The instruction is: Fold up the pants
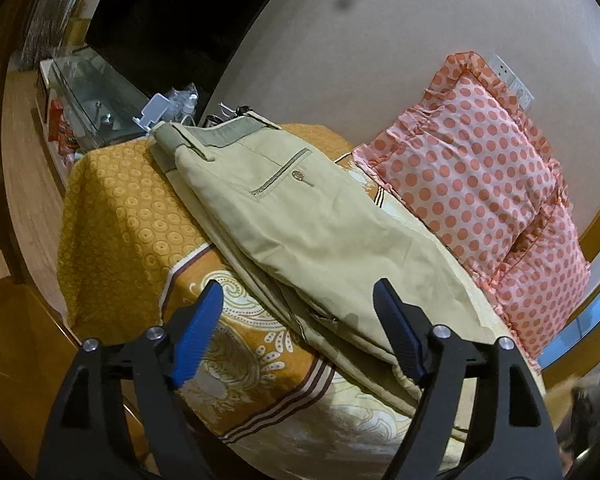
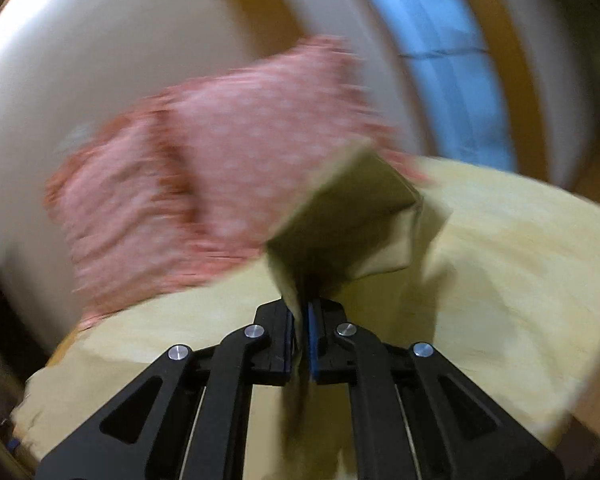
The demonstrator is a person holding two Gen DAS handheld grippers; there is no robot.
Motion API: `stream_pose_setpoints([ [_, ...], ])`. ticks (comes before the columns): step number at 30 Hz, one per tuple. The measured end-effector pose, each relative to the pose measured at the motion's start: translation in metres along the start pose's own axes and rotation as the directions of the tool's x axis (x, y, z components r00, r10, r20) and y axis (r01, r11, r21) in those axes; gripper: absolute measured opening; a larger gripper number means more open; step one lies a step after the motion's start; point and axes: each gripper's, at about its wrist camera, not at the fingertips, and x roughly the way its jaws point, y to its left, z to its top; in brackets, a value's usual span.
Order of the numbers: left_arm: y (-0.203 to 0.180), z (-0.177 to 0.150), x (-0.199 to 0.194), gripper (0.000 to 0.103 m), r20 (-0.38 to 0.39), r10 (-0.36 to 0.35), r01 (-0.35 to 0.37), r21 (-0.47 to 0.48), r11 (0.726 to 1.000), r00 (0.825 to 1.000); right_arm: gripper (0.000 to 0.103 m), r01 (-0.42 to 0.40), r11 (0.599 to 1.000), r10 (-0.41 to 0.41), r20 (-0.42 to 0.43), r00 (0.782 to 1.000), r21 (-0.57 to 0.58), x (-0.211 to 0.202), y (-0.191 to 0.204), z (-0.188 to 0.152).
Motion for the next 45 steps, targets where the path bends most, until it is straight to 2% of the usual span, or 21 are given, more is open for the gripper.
stream_pose_setpoints([
  [2,0.004,0.001,0.002,0.079,-0.006,-0.021,0.021,-0.026,0.999,1.000,0.006,-0.140,0.988,0.137,-0.046,0.989,-0.071,0.011,0.054,-0.004],
  [4,0.007,0.001,0.002,0.080,-0.006,-0.039,0.039,-0.044,0.998,0.999,0.006,-0.303,0.943,0.281,-0.156,0.947,-0.139,0.027,0.118,-0.026],
  [5,0.008,0.002,0.002,0.081,-0.003,-0.042,0.042,-0.045,0.998,0.999,0.006,-0.371,0.915,0.332,-0.226,0.916,-0.161,0.035,0.146,-0.041],
  [7,0.008,0.004,0.002,0.083,-0.001,-0.042,0.042,-0.037,0.998,0.999,0.011,-0.501,0.839,0.377,-0.436,0.817,-0.213,0.053,0.203,-0.087],
  [8,0.008,0.006,0.002,0.083,-0.002,-0.041,0.041,-0.033,0.999,0.999,0.016,-0.561,0.791,0.365,-0.547,0.753,-0.244,0.059,0.230,-0.115],
  [10,0.009,0.009,0.002,0.085,0.000,-0.048,0.048,-0.027,0.998,0.999,0.051,-0.584,0.750,0.312,-0.612,0.727,-0.311,0.057,0.252,-0.145],
  [12,0.010,0.013,0.003,0.087,0.006,-0.044,0.044,-0.017,0.999,0.999,0.079,-0.609,0.731,0.351,-0.596,0.722,-0.308,0.045,0.254,-0.152],
  [14,0.013,0.018,0.004,0.087,0.011,-0.036,0.036,-0.017,0.999,0.999,0.085,-0.631,0.729,0.404,-0.576,0.710,-0.267,0.037,0.250,-0.147],
  [17,0.015,0.025,0.008,0.087,0.024,-0.021,0.021,-0.032,0.999,1.000,0.086,-0.636,0.745,0.459,-0.538,0.707,-0.200,0.031,0.242,-0.134],
  [18,0.016,0.027,0.009,0.087,0.027,-0.011,0.012,-0.033,0.999,1.000,0.092,-0.629,0.756,0.465,-0.528,0.711,-0.181,0.031,0.238,-0.131],
  [20,0.018,0.033,0.012,0.087,0.030,0.017,-0.016,-0.039,0.999,0.999,0.095,-0.593,0.786,0.437,-0.519,0.734,-0.175,0.036,0.237,-0.129],
  [22,0.021,0.038,0.017,0.087,0.024,0.030,-0.029,-0.052,0.998,0.999,0.096,-0.562,0.811,0.404,-0.537,0.741,-0.165,0.041,0.234,-0.132],
  [31,0.027,0.059,0.044,0.086,-0.014,0.116,-0.116,-0.086,0.990,0.993,0.096,-0.557,0.827,0.437,-0.533,0.725,-0.081,0.047,0.224,-0.131],
  [32,0.028,0.064,0.048,0.084,-0.017,0.123,-0.124,-0.098,0.987,0.992,0.096,-0.556,0.828,0.441,-0.524,0.729,-0.076,0.046,0.221,-0.129],
  [34,0.031,0.069,0.054,0.066,-0.024,0.150,-0.152,-0.119,0.981,0.988,0.099,-0.550,0.833,0.448,-0.504,0.738,-0.065,0.045,0.214,-0.123],
  [35,0.034,0.071,0.059,0.035,-0.049,0.160,-0.166,-0.143,0.976,0.986,0.100,-0.545,0.837,0.451,-0.493,0.744,-0.057,0.044,0.210,-0.120],
  [36,0.037,0.072,0.063,0.016,-0.074,0.147,-0.157,-0.161,0.974,0.986,0.102,-0.540,0.841,0.454,-0.480,0.751,-0.048,0.043,0.203,-0.116],
  [38,0.034,0.076,0.064,0.011,-0.071,0.133,-0.143,-0.162,0.976,0.989,0.102,-0.529,0.848,0.455,-0.460,0.762,-0.038,0.043,0.194,-0.109],
  [41,-0.008,0.085,0.050,0.008,0.009,0.149,-0.149,0.002,0.989,0.989,0.102,-0.487,0.873,0.440,-0.408,0.800,-0.014,0.040,0.168,-0.093],
  [43,-0.045,0.089,0.040,0.007,0.053,0.096,-0.101,0.104,0.989,0.994,0.102,-0.461,0.887,0.435,-0.367,0.822,0.017,0.038,0.149,-0.082],
  [45,-0.105,0.086,0.029,0.006,0.072,-0.019,-0.001,0.258,0.966,0.997,0.102,-0.432,0.900,0.426,-0.321,0.846,0.058,0.035,0.129,-0.071],
])
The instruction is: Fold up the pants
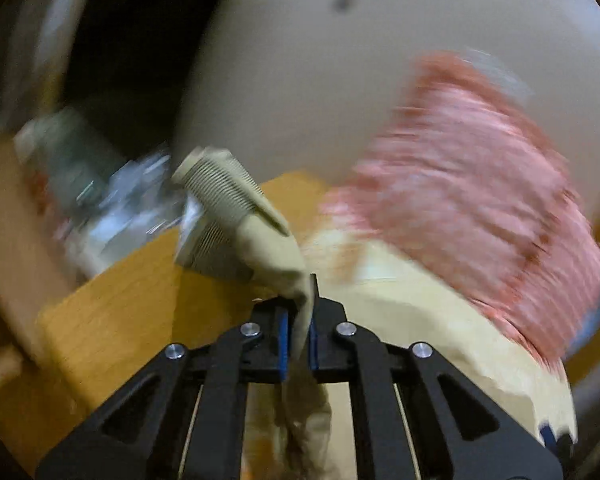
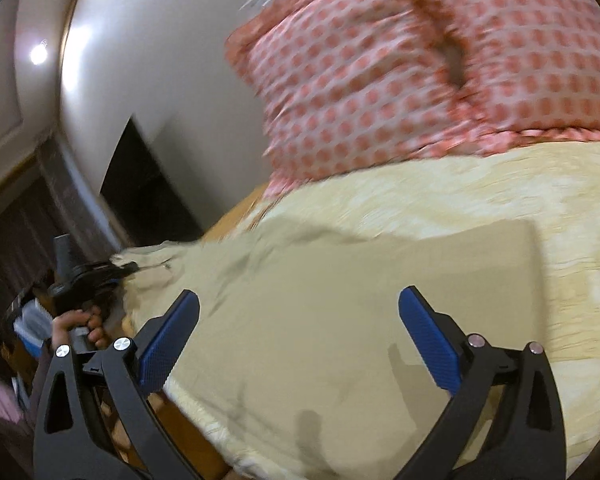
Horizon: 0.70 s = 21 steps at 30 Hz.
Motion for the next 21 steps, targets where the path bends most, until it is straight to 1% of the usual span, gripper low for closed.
stream_pose_setpoints([
  [1,-0.029,0.001,-0.004,0.006,0.010,-0.049,0.048,0.078,0.996,0.999,0.102,0.014,1.000,-0.014,0.025,1.000,0.024,-0.008,-0.008,0.004],
  [2,-0.070,-0.003,-0.011,0.006,0.012,-0.127,0.122,0.187,0.975,0.992,0.102,0.030,0.998,-0.032,0.050,0.998,0.048,-0.016,-0.017,0.008],
  [3,-0.099,-0.010,-0.015,0.006,0.001,-0.191,0.184,0.265,0.947,0.982,0.102,0.053,0.995,-0.059,0.081,0.995,0.079,-0.027,-0.027,0.011],
  [4,-0.140,-0.025,-0.022,0.006,-0.038,-0.284,0.278,0.369,0.887,0.958,0.102,0.069,0.992,-0.079,0.103,0.992,0.102,-0.035,-0.035,0.014],
  [5,-0.164,-0.040,-0.026,0.007,-0.081,-0.340,0.341,0.429,0.837,0.937,0.102,0.085,0.988,-0.101,0.124,0.987,0.126,-0.044,-0.043,0.016],
  [6,-0.186,-0.057,-0.028,0.007,-0.136,-0.383,0.399,0.482,0.780,0.914,0.102,0.106,0.982,-0.129,0.142,0.981,0.158,-0.053,-0.054,0.018],
  [7,-0.207,-0.078,-0.029,0.007,-0.202,-0.408,0.450,0.530,0.719,0.890,0.102,0.119,0.976,-0.148,0.153,0.977,0.183,-0.060,-0.062,0.018],
  [8,-0.228,-0.107,-0.027,0.007,-0.288,-0.415,0.503,0.576,0.644,0.863,0.102,0.130,0.969,-0.164,0.158,0.974,0.209,-0.066,-0.070,0.018],
  [9,-0.238,-0.131,-0.025,0.008,-0.353,-0.412,0.541,0.599,0.591,0.840,0.102,0.135,0.960,-0.176,0.156,0.972,0.244,-0.072,-0.080,0.017],
  [10,-0.246,-0.152,-0.022,0.008,-0.416,-0.398,0.575,0.613,0.542,0.818,0.102,0.131,0.955,-0.175,0.148,0.973,0.267,-0.074,-0.087,0.017],
  [11,-0.250,-0.179,-0.017,0.009,-0.495,-0.365,0.614,0.616,0.493,0.789,0.102,0.125,0.950,-0.169,0.134,0.976,0.287,-0.075,-0.094,0.016],
  [12,-0.249,-0.192,-0.015,0.011,-0.535,-0.345,0.635,0.609,0.475,0.771,0.102,0.119,0.947,-0.161,0.121,0.979,0.299,-0.074,-0.097,0.015],
  [13,-0.245,-0.201,-0.015,0.011,-0.559,-0.339,0.651,0.598,0.468,0.757,0.102,0.109,0.945,-0.149,0.107,0.983,0.309,-0.073,-0.100,0.014],
  [14,-0.240,-0.201,-0.017,0.013,-0.552,-0.344,0.648,0.597,0.472,0.759,0.102,0.094,0.944,-0.130,0.092,0.987,0.317,-0.071,-0.102,0.014],
  [15,-0.230,-0.194,-0.022,0.020,-0.541,-0.369,0.653,0.581,0.485,0.756,0.102,0.082,0.942,-0.110,0.070,0.991,0.324,-0.067,-0.104,0.013],
  [16,-0.221,-0.182,-0.025,0.022,-0.533,-0.398,0.663,0.557,0.501,0.747,0.102,0.081,0.943,-0.101,0.045,0.994,0.324,-0.063,-0.105,0.012],
  [17,-0.202,-0.161,-0.029,0.031,-0.509,-0.452,0.679,0.499,0.539,0.733,0.102,0.086,0.944,-0.094,0.011,0.995,0.318,-0.055,-0.105,0.012],
  [18,-0.189,-0.146,-0.030,0.046,-0.469,-0.474,0.665,0.474,0.577,0.745,0.102,0.092,0.946,-0.092,-0.015,0.996,0.310,-0.050,-0.104,0.010],
  [19,-0.175,-0.127,-0.029,0.054,-0.403,-0.473,0.620,0.458,0.637,0.783,0.102,0.103,0.947,-0.095,-0.043,0.995,0.303,-0.045,-0.103,0.009],
  [20,-0.166,-0.115,-0.025,0.064,-0.358,-0.451,0.574,0.447,0.686,0.817,0.101,0.122,0.949,-0.103,-0.082,0.991,0.290,-0.035,-0.102,0.009],
  [21,-0.151,-0.103,-0.017,0.064,-0.330,-0.415,0.526,0.426,0.736,0.848,0.098,0.134,0.951,-0.107,-0.108,0.988,0.278,-0.029,-0.101,0.008],
])
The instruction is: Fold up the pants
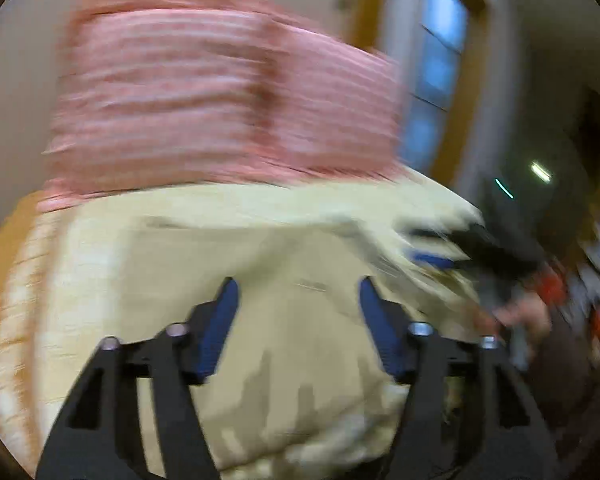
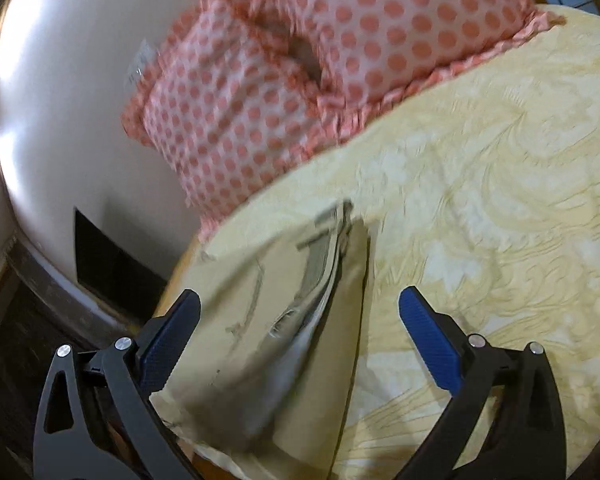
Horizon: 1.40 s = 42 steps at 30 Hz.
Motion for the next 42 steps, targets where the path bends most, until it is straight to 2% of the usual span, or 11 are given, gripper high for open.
stream_pose_setpoints([
  [5,0.106,-0.004,0.027,0.063,-0.196,0.047,-0.102,-0.282,0.954,0.980,0.086,0.098,0.992,-0.103,-0.072,0.992,-0.077,0.028,0.010,0.000],
  [13,0.122,-0.007,0.079,0.064,-0.321,-0.034,-0.059,-0.277,0.959,0.946,0.064,0.139,0.980,-0.153,-0.086,0.985,-0.145,0.041,0.014,0.002],
  [16,0.122,-0.006,0.090,0.067,-0.334,-0.080,-0.026,-0.301,0.953,0.939,0.030,0.106,0.980,-0.127,-0.117,0.985,-0.169,0.044,0.014,-0.001],
  [19,0.118,-0.001,0.095,0.030,-0.344,-0.079,-0.026,-0.290,0.957,0.936,0.015,0.005,0.990,-0.029,-0.169,0.985,-0.142,0.044,0.011,0.001],
  [22,0.122,0.010,0.092,0.011,-0.320,-0.116,0.014,-0.304,0.952,0.940,0.013,-0.057,0.992,0.035,-0.185,0.982,-0.114,0.042,0.012,0.019],
  [29,0.112,0.074,0.136,0.009,-0.229,0.046,-0.086,-0.166,0.982,0.972,0.011,-0.009,0.978,-0.006,-0.073,0.997,-0.206,0.069,0.033,0.095],
  [33,0.120,0.096,0.185,0.014,-0.218,0.150,-0.186,-0.157,0.970,0.964,0.012,0.142,0.971,-0.142,0.015,0.990,-0.193,0.104,0.019,0.131],
  [35,0.125,0.099,0.206,0.020,-0.271,0.214,-0.261,-0.151,0.953,0.939,0.022,0.289,0.926,-0.298,-0.002,0.955,-0.243,0.128,0.014,0.135],
  [37,0.126,0.102,0.195,0.024,-0.246,0.232,-0.276,-0.162,0.947,0.941,0.039,0.422,0.855,-0.445,-0.007,0.896,-0.302,0.134,0.012,0.133],
  [39,0.121,0.102,0.165,0.031,-0.163,0.290,-0.311,-0.125,0.942,0.943,0.046,0.390,0.865,-0.391,0.063,0.918,-0.316,0.109,0.019,0.126],
  [42,0.106,0.095,0.125,0.038,-0.098,0.160,-0.173,-0.143,0.974,0.982,0.054,0.206,0.920,-0.208,0.030,0.978,-0.332,0.083,0.036,0.114],
])
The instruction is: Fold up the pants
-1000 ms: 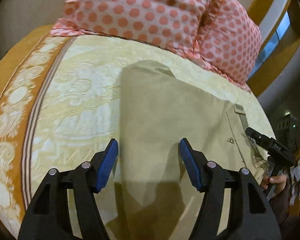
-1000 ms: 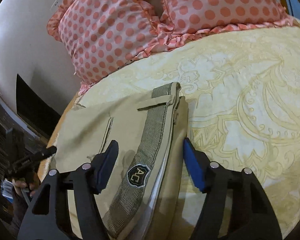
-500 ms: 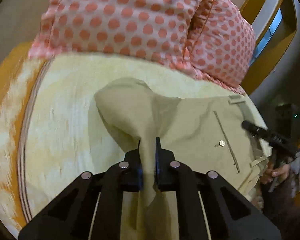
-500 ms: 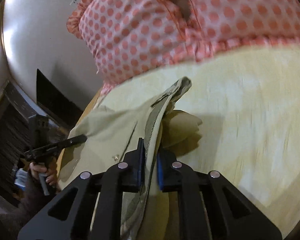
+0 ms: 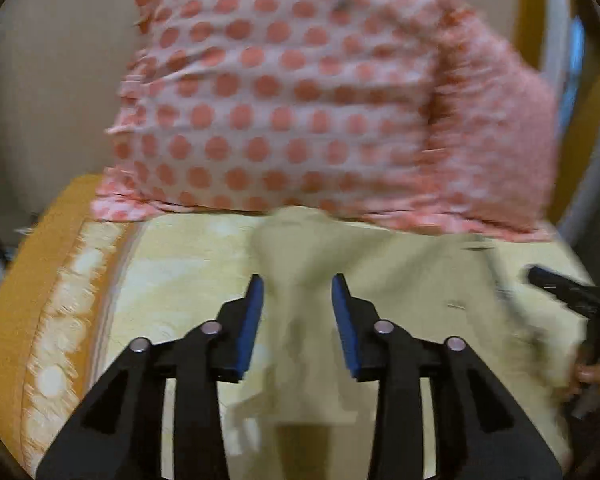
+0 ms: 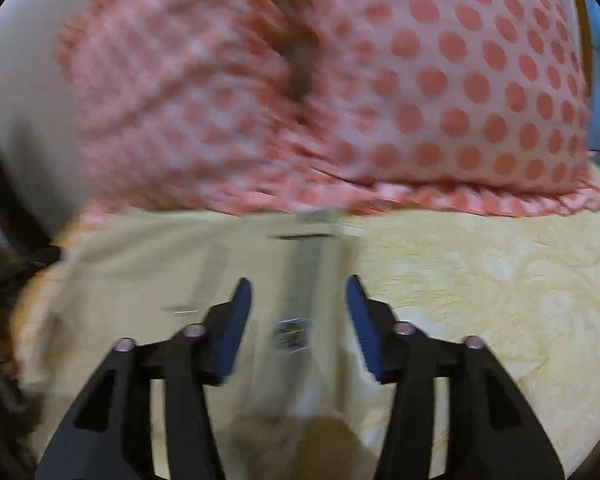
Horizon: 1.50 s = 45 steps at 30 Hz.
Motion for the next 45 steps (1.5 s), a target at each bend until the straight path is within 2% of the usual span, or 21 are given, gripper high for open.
stream_pose_setpoints([
  [1,-0.006,-0.006,-0.004,0.038,-0.021,-0.067,0.067,0.001,0.998,0.998,0.055,-0.046,0.999,0.045,-0.022,0.999,-0.007,-0.002,0.007,-0.003],
  [2,-0.013,-0.010,-0.003,0.039,-0.049,-0.103,0.104,0.006,0.995,0.993,0.057,-0.073,0.997,0.073,-0.049,0.996,-0.014,0.000,0.012,-0.006],
  [3,-0.019,-0.016,0.002,0.040,-0.089,-0.122,0.123,0.015,0.992,0.989,0.064,-0.088,0.996,0.086,-0.092,0.992,-0.017,0.006,0.016,-0.010],
  [4,-0.026,-0.024,0.017,0.040,-0.161,-0.124,0.129,0.020,0.991,0.979,0.073,-0.069,0.998,0.067,-0.150,0.986,-0.009,0.018,0.017,-0.016],
  [6,-0.030,-0.035,0.047,0.039,-0.265,-0.086,0.094,0.020,0.995,0.960,0.079,-0.004,1.000,0.007,-0.270,0.963,0.012,0.047,0.013,-0.027],
  [7,-0.030,-0.040,0.059,0.037,-0.295,-0.068,0.076,0.016,0.997,0.953,0.083,0.007,1.000,-0.011,-0.228,0.974,-0.015,0.046,0.014,-0.027],
  [8,-0.030,-0.041,0.059,0.034,-0.244,-0.039,0.049,0.034,0.998,0.969,0.084,0.042,0.999,-0.047,-0.242,0.969,-0.027,0.049,0.015,-0.028],
  [10,-0.033,-0.043,0.053,0.035,-0.254,-0.007,0.018,0.039,0.999,0.967,0.086,0.115,0.993,-0.116,-0.248,0.962,-0.020,0.042,0.020,-0.032],
  [11,-0.033,-0.045,0.042,0.043,-0.239,-0.010,0.017,0.029,0.999,0.971,0.088,0.147,0.989,-0.148,-0.241,0.959,-0.024,0.035,0.023,-0.036],
  [12,-0.035,-0.049,0.026,0.058,-0.209,-0.001,0.008,0.031,0.999,0.978,0.096,0.160,0.986,-0.164,-0.226,0.960,-0.034,0.024,0.028,-0.042],
  [13,-0.037,-0.056,0.008,0.066,-0.170,0.024,-0.016,0.045,0.999,0.985,0.102,0.159,0.986,-0.164,-0.203,0.965,-0.043,0.013,0.036,-0.047],
  [15,-0.040,-0.068,-0.019,0.089,-0.123,0.069,-0.060,0.075,0.995,0.990,0.102,0.165,0.984,-0.174,-0.158,0.972,-0.063,-0.008,0.051,-0.067],
  [17,-0.043,-0.089,-0.048,0.101,-0.079,0.144,-0.137,0.089,0.987,0.986,0.102,0.194,0.978,-0.203,-0.132,0.970,-0.075,-0.021,0.066,-0.088],
  [21,-0.044,-0.126,-0.075,0.101,-0.065,0.207,-0.202,0.074,0.977,0.976,0.102,0.209,0.975,-0.219,-0.140,0.966,-0.077,-0.029,0.083,-0.119],
  [23,-0.041,-0.139,-0.077,0.101,-0.075,0.211,-0.208,0.046,0.977,0.974,0.102,0.210,0.975,-0.218,-0.132,0.967,-0.073,-0.032,0.091,-0.131],
  [26,-0.036,-0.156,-0.072,0.101,-0.101,0.225,-0.224,0.019,0.974,0.969,0.102,0.258,0.961,-0.268,-0.105,0.958,-0.098,-0.034,0.101,-0.143],
  [28,-0.033,-0.161,-0.067,0.101,-0.125,0.214,-0.215,0.004,0.977,0.969,0.102,0.292,0.949,-0.304,-0.094,0.948,-0.121,-0.032,0.107,-0.147],
  [32,-0.038,-0.170,-0.068,0.101,-0.103,0.261,-0.257,0.051,0.965,0.960,0.102,0.326,0.940,-0.332,-0.059,0.941,-0.099,-0.036,0.109,-0.156],
  [34,-0.038,-0.173,-0.070,0.101,-0.083,0.261,-0.258,0.048,0.965,0.962,0.102,0.335,0.938,-0.340,-0.042,0.940,-0.090,-0.037,0.110,-0.160],
  [45,-0.038,-0.174,-0.070,0.101,-0.075,0.262,-0.259,0.047,0.965,0.962,0.102,0.339,0.937,-0.343,-0.026,0.939,-0.088,-0.038,0.111,-0.161],
])
